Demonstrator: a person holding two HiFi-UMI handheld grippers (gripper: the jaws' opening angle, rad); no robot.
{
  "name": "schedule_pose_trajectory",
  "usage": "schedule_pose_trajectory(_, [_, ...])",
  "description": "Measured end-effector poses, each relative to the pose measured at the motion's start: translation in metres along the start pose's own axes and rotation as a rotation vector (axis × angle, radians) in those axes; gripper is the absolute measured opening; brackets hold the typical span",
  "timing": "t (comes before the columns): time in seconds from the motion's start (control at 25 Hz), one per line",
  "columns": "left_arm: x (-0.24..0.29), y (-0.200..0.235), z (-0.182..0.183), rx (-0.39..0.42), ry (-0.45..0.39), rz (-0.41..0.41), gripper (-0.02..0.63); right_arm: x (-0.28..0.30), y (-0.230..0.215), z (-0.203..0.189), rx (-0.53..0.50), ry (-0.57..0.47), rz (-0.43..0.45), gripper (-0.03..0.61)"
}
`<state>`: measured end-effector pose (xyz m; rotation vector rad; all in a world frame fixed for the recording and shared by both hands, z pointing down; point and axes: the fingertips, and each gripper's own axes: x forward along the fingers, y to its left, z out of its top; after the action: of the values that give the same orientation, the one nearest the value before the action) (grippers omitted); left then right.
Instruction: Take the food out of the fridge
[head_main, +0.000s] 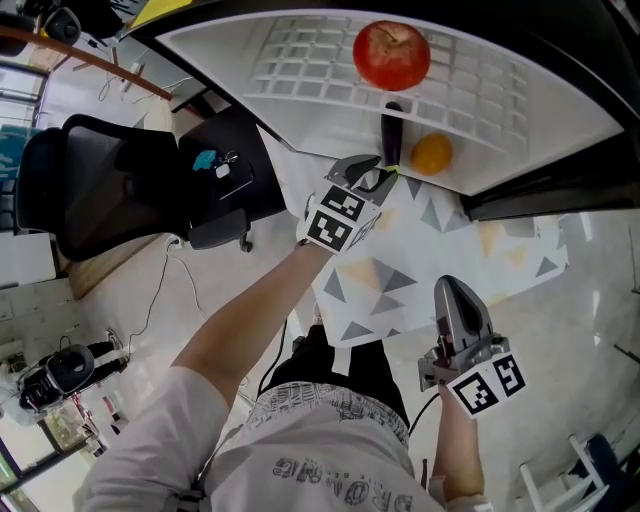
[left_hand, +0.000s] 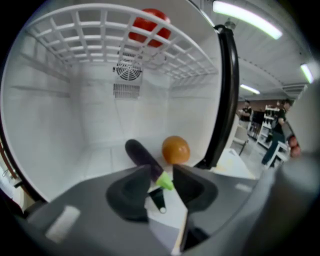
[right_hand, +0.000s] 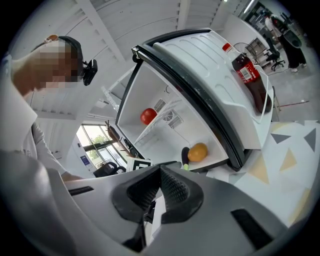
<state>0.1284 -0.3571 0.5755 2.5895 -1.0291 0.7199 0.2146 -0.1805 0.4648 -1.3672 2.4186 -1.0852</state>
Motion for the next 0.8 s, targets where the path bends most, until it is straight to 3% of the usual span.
schedule_pose_trajectory(0.36, [0.028,0.001,-0.006,-0.011,0.094,0.06,0.234,-0.006,-0.015,0.0,0.017,0.0,-0.019,-0.012])
schedule_pose_trajectory(0.8, [0.036,0.015,-0.016,0.0,0.154,0.119,0.239,-0.007,-0.025,0.003,0.031,0.003,-0.03,-0.011])
